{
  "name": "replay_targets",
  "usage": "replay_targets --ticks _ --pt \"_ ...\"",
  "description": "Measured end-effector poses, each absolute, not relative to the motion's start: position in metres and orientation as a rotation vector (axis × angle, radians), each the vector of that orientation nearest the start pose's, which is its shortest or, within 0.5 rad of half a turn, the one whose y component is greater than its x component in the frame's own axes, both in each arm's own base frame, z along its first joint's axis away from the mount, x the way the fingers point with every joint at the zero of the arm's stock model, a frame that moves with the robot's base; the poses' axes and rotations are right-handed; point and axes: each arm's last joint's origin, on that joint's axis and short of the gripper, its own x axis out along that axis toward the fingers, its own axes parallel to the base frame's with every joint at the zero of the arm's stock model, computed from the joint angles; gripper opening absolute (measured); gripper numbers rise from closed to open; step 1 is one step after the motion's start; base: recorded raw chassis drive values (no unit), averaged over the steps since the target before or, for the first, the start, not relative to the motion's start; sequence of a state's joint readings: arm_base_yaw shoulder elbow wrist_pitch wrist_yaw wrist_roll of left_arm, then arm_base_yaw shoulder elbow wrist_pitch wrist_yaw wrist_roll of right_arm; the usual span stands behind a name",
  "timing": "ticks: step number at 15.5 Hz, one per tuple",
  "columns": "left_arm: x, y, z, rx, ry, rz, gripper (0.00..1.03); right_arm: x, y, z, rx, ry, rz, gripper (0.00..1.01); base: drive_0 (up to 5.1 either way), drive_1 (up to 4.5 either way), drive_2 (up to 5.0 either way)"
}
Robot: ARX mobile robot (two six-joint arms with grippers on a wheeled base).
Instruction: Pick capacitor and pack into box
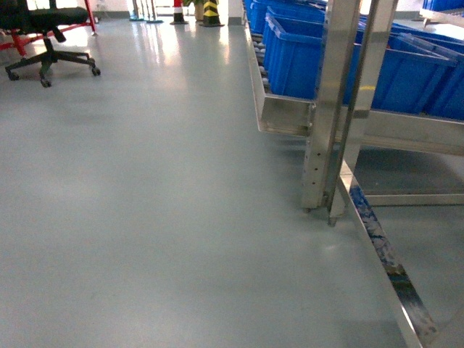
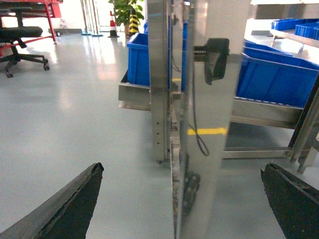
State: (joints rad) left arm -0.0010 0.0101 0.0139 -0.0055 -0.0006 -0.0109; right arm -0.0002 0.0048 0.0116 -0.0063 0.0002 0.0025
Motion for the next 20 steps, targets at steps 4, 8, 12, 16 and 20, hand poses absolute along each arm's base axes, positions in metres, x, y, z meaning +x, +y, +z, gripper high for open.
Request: replay_targets --ticks 4,8,12,16,20 --pt "0.0975 -0.0001 0.1669 -0.011 0.002 -0.001 0.44 0.0973 0.0000 0.1665 0.002 -0.001 0.000 0.98 -5.0 2.40 2.4" --pt "0.0975 -0.0001 0.1669 -0.011 0.002 0.000 0.44 0.0973 0.0000 0.1669 0.002 -0.004 0.000 0.98 -5.0 2.39 2.4" --pt "0.0975 -0.0001 0.1668 -0.011 0.003 0.000 0.44 0.0973 0.0000 0.1665 0.002 0.000 0.000 0.98 -5.0 2.39 2.4" --pt "0.0975 -0.0001 0.1669 -0.011 0.002 -0.001 0.44 0.0973 0.0000 0.1665 0.002 0.000 0.000 0.98 -5.0 2.39 2.4" --pt "0.0975 -0.0001 0.1669 -0.011 0.002 -0.001 0.44 0.0973 0.0000 0.1668 0.002 -0.004 0.000 0.98 -5.0 2.39 2.4"
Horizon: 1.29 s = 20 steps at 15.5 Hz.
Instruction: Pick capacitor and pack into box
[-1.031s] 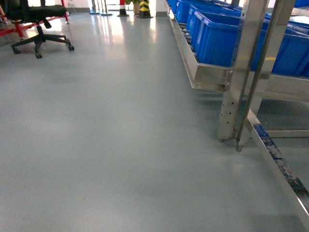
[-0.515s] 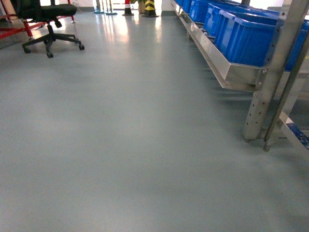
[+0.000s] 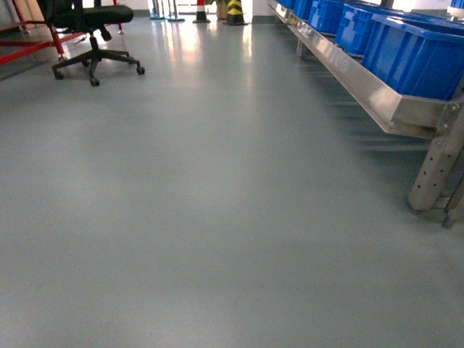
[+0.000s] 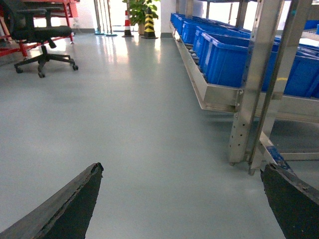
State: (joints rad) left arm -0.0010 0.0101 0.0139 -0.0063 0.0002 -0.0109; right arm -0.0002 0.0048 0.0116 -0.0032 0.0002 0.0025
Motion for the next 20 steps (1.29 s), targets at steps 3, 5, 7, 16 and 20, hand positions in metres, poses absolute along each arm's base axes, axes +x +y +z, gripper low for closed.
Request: replay_targets --ticks 3,5,7,16,20 --pt "0.0975 -0.0001 0.1668 -0.011 0.004 0.000 0.44 0.0973 0.0000 0.1666 0.002 -0.002 0.000 0.98 -5.0 2.38 2.4" --pt "0.0975 -0.0001 0.1670 -0.011 0.001 -0.002 0.44 0.0973 0.0000 0.1666 0.002 -0.002 0.000 0.98 -5.0 2.37 2.4" --pt "0.0975 -0.0001 0.1668 -0.011 0.003 -0.001 0.44 0.0973 0.0000 0.1667 0.002 -0.003 0.000 0.98 -4.9 2.47 2.5" --pt "0.0975 -0.0001 0.1669 -0.011 0.002 -0.001 0.44 0.0973 0.0000 0.1665 0.002 0.000 0.000 0.98 -5.0 2.45 2.4" --pt "0.0975 -0.0001 0.1668 -0.011 0.003 -0.001 0.44 0.0973 0.0000 0.1666 0.002 -0.002 0.000 0.98 -5.0 2.40 2.4"
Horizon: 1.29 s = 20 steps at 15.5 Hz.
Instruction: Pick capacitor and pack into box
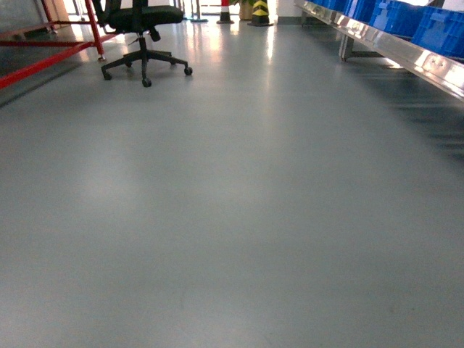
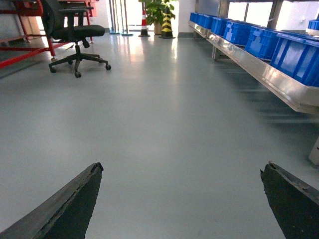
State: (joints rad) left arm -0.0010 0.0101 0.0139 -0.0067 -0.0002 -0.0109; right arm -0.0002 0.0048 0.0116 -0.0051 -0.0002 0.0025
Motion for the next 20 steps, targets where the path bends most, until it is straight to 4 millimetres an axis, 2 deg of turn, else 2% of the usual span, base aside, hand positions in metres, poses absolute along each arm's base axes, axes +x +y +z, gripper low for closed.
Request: replay_targets --ticks 20 --pt "0.0975 -0.0001 0.1669 -0.010 0.002 0.000 0.44 0.0973 0.0000 0.1666 0.002 -0.002 0.000 0.98 -5.0 2.38 2.4"
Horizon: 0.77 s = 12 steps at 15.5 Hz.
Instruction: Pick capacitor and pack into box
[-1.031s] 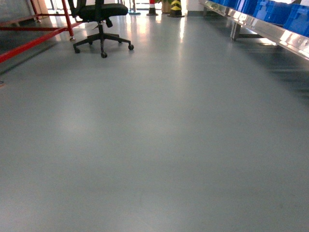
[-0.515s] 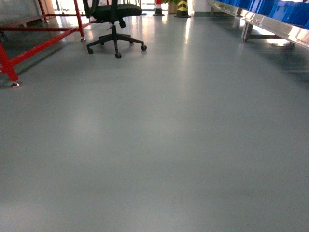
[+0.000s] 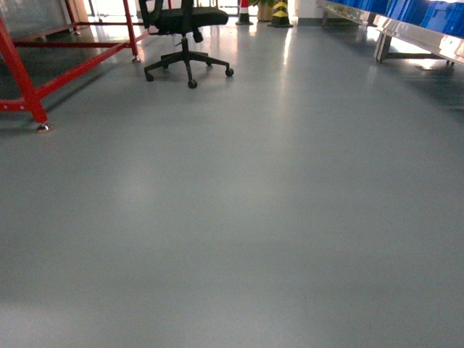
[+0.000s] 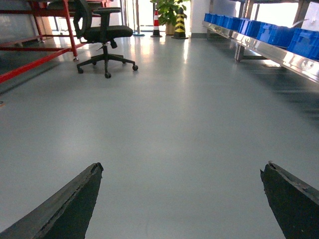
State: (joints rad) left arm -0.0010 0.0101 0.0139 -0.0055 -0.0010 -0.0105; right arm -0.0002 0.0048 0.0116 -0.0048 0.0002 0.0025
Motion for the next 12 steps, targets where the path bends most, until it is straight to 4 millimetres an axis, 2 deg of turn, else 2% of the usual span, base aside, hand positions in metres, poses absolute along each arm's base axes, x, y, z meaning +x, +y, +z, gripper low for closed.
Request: replay_targets --ticks 12 --pt "0.0975 -0.0001 0.1669 -0.010 0.002 0.000 0.44 0.0973 0.0000 0.1666 0.002 -0.002 0.000 0.98 -5.0 2.46 2.5"
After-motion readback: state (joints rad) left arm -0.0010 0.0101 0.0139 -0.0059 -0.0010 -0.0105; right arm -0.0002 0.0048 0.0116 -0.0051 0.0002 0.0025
